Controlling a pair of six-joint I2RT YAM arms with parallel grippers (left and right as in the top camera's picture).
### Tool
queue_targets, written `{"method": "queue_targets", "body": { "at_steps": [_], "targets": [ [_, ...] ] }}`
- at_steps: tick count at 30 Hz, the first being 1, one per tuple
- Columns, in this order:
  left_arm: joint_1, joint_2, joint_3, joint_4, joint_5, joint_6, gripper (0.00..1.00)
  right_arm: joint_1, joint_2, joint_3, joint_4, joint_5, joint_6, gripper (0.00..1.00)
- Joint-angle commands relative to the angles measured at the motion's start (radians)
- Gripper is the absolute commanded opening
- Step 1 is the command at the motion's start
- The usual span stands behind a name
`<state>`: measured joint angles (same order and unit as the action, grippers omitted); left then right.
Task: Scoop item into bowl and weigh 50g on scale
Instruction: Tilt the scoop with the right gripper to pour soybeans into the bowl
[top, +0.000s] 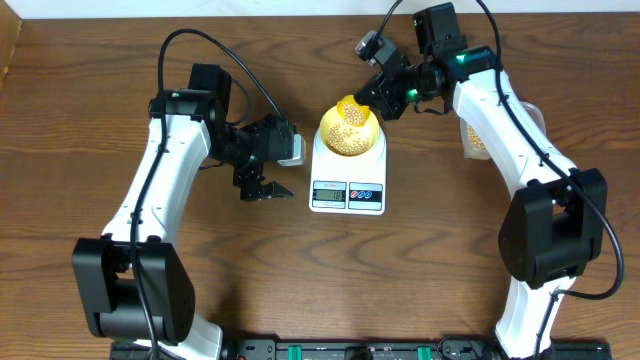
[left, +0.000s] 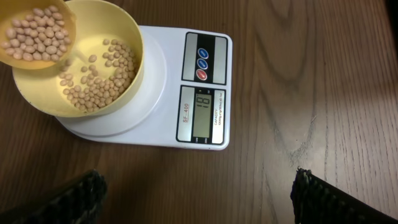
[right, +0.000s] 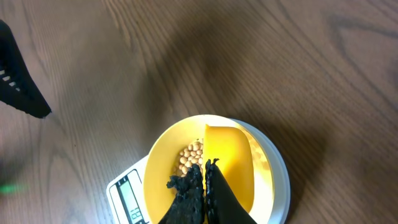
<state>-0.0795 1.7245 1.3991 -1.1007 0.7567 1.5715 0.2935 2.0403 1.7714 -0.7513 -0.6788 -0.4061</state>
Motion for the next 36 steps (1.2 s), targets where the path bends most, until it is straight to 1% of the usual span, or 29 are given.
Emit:
{"method": "queue_targets", "body": {
  "at_steps": [1,7,12,23,29,36],
  "targets": [
    [0.001,0.0,-0.008,-0.008,0.005,0.01,0.97,0.002,-0.063,0.0,-0.002,-0.007,-0.063,0.01],
    [0.001,0.0,-0.008,-0.008,0.005,0.01,0.98,0.002,-0.094,0.0,-0.007,0.0,-0.107,0.01],
    [0.001,0.0,-0.008,-0.008,0.005,0.01,0.97,0.003,-0.117,0.0,-0.032,0.001,-0.184,0.01],
    [0.001,0.0,-0.008,-0.008,0.005,0.01,0.98,0.005,-0.122,0.0,-0.035,0.045,-0.187,0.01],
    [0.001,0.0,-0.008,-0.008,0.005,0.01,0.98,0.033,-0.122,0.0,-0.051,0.054,-0.266,0.01],
    [0.001,0.0,-0.008,-0.008,0.005,0.01,0.98,0.073,-0.122,0.0,-0.053,0.215,-0.273,0.01]
  ]
}}
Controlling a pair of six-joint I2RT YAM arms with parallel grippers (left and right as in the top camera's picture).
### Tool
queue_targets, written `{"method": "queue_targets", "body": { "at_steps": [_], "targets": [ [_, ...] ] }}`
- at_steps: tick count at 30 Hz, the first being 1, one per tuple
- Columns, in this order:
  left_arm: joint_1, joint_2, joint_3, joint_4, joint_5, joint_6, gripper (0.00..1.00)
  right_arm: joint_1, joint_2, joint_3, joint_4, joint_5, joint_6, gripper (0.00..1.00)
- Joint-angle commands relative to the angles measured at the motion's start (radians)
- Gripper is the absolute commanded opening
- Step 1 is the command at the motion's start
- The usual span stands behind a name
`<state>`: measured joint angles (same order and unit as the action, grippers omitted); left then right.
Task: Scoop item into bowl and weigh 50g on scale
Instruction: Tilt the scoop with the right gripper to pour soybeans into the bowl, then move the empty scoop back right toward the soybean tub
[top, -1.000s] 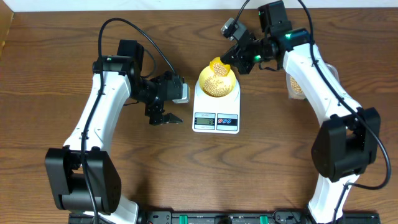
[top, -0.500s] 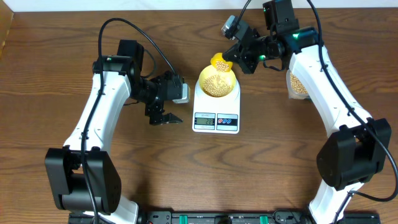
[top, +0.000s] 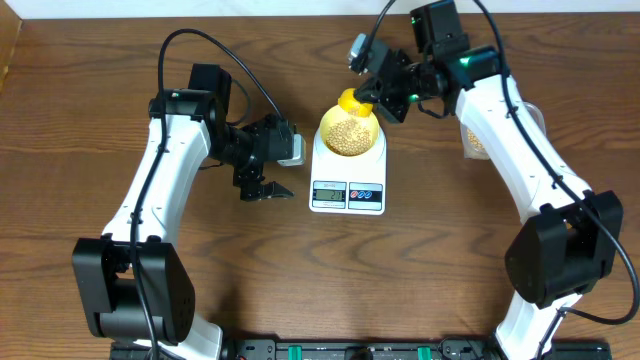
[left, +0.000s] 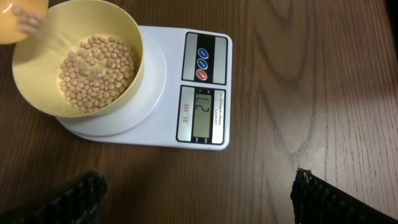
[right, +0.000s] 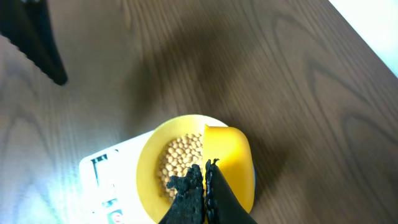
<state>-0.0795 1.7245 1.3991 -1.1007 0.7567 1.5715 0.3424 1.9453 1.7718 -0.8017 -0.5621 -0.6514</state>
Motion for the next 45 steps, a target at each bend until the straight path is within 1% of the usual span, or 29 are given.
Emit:
{"method": "queue_targets", "body": {
  "at_steps": [1,3,14,21,28,34,45],
  "targets": [
    [0.001,0.0,-0.008,-0.008,0.005,0.01,0.97,0.03,-0.027,-0.001,-0.003,0.122,-0.027,0.01],
    [0.001,0.0,-0.008,-0.008,0.005,0.01,0.98,0.042,-0.027,-0.001,-0.003,0.154,-0.027,0.01],
    [0.001,0.0,-0.008,-0.008,0.005,0.01,0.98,0.052,-0.027,-0.001,0.011,0.152,-0.021,0.01],
    [0.001,0.0,-0.008,-0.008,0.005,0.01,0.98,0.01,-0.027,-0.001,0.1,0.134,0.145,0.01],
    [0.001,0.0,-0.008,-0.008,0.005,0.01,0.98,-0.084,-0.027,-0.001,0.174,0.138,0.297,0.01],
    [0.001,0.0,-0.008,-0.008,0.005,0.01,0.98,-0.19,-0.027,-0.001,0.182,0.217,0.392,0.01],
    [0.001,0.0,-0.008,-0.008,0.005,0.01,0.98,-0.366,-0.026,-0.001,0.152,0.339,0.457,0.01]
  ]
}}
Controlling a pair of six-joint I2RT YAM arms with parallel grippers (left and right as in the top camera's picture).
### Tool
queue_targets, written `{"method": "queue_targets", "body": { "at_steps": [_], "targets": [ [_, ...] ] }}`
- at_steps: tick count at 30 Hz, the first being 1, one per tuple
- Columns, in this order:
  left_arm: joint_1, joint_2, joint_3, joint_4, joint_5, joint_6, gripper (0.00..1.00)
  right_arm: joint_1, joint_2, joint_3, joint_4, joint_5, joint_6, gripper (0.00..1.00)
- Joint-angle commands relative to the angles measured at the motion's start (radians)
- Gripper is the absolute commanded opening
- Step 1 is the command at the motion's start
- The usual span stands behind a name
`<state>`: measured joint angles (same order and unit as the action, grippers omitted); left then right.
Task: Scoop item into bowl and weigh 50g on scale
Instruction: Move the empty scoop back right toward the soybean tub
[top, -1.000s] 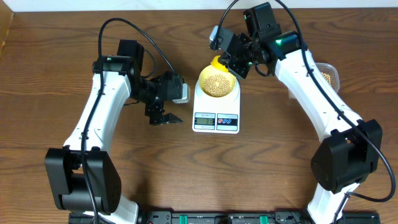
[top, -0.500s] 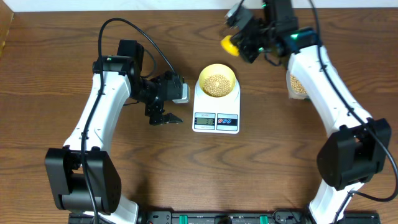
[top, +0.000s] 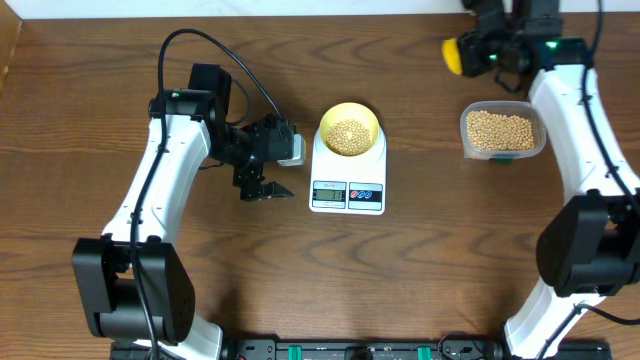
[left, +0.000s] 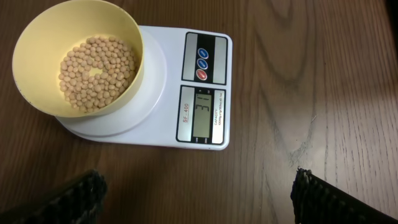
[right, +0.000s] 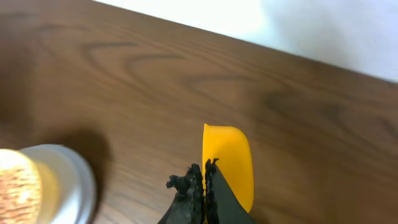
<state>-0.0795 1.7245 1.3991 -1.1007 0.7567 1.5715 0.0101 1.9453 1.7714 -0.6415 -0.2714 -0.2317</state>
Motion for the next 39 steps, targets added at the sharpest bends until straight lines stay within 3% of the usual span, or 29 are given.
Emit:
{"method": "queue_targets", "body": {
  "at_steps": [1,9,18,26,39],
  "targets": [
    [0.001,0.0,-0.008,-0.008,0.005,0.01,0.98,-0.045,-0.026,-0.001,-0.013,0.055,0.037,0.01],
    [0.001,0.0,-0.008,-0.008,0.005,0.01,0.98,-0.109,-0.019,-0.001,-0.06,0.061,0.055,0.01],
    [0.001,0.0,-0.008,-0.008,0.005,0.01,0.97,-0.085,-0.004,-0.001,-0.072,-0.037,0.101,0.01],
    [0.001,0.0,-0.008,-0.008,0.005,0.01,0.97,-0.03,0.007,-0.001,-0.032,-0.15,0.104,0.01],
    [0.001,0.0,-0.008,-0.008,0.005,0.01,0.97,0.062,0.024,-0.001,0.155,-0.15,0.04,0.01]
  ]
}}
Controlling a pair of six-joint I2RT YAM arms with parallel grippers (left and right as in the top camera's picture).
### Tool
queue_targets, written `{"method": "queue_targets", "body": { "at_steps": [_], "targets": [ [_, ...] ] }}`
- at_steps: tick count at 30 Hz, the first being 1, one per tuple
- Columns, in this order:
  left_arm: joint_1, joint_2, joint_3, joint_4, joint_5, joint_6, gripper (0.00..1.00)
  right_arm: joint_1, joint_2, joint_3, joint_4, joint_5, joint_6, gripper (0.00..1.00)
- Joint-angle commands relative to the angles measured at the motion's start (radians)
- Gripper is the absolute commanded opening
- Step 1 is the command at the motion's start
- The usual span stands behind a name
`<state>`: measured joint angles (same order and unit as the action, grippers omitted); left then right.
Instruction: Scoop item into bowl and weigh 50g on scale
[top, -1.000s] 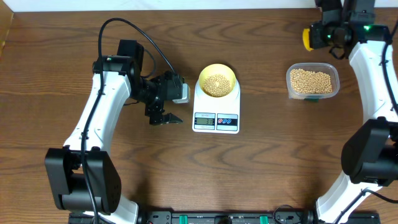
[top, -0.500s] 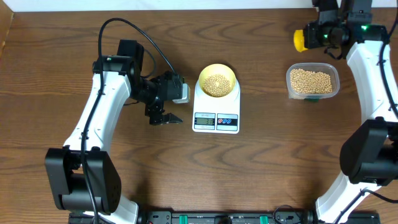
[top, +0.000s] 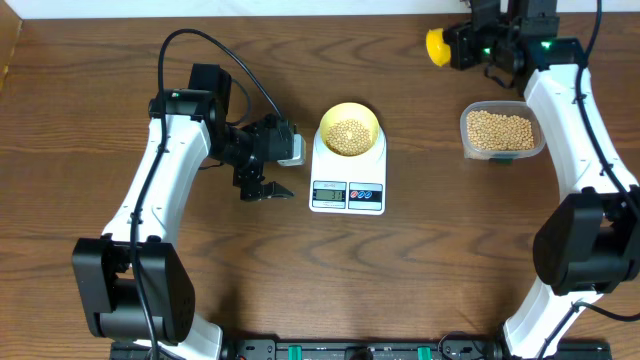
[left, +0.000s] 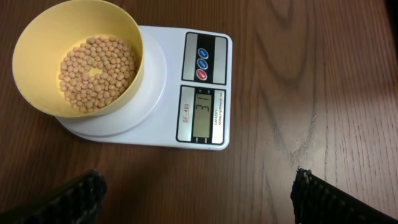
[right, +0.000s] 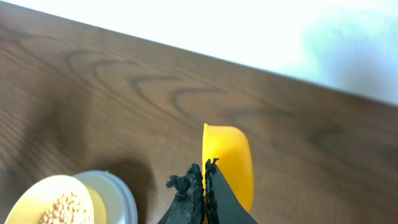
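Observation:
A yellow bowl (top: 350, 131) partly filled with beans (left: 96, 73) sits on the white scale (top: 347, 190), whose display (left: 203, 113) is lit. My right gripper (right: 204, 168) is shut on the yellow scoop (right: 229, 162), held in the air near the table's back edge, right of the scale; the scoop (top: 437, 46) shows in the overhead view too. My left gripper (top: 268, 190) hangs open just left of the scale, its fingertips (left: 81, 193) at the bottom corners of the wrist view.
A clear tub of beans (top: 502, 131) stands to the right of the scale, below the right arm. The table's back edge and a white wall (right: 249, 25) lie just beyond the scoop.
The right gripper with the scoop has shifted a little to the left along the back edge; the bowl and scale are back in its wrist view. The left arm and bowl are unchanged.
First the right gripper held the scoop tipped over the bowl, beans falling in. Then the scoop was at the bowl's back rim with more beans in the bowl. Then it was away at the back right, near the tub, and now slightly left of there.

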<state>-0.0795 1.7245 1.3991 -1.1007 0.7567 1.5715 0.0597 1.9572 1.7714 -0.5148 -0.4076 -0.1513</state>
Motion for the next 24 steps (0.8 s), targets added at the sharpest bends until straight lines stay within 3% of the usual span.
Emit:
{"method": "queue_targets", "body": {
  "at_steps": [1,13,24],
  "targets": [
    [0.001,0.0,-0.008,-0.008,0.005,0.01,0.97,0.016,0.013,-0.001,0.049,-0.013,-0.048,0.01],
    [0.001,0.0,-0.008,-0.008,0.005,0.01,0.98,0.023,0.013,-0.001,0.239,-0.01,-0.159,0.01],
    [0.001,0.0,-0.008,-0.008,0.005,0.01,0.97,0.021,0.013,-0.001,0.211,0.039,-0.138,0.01]
  ]
}}
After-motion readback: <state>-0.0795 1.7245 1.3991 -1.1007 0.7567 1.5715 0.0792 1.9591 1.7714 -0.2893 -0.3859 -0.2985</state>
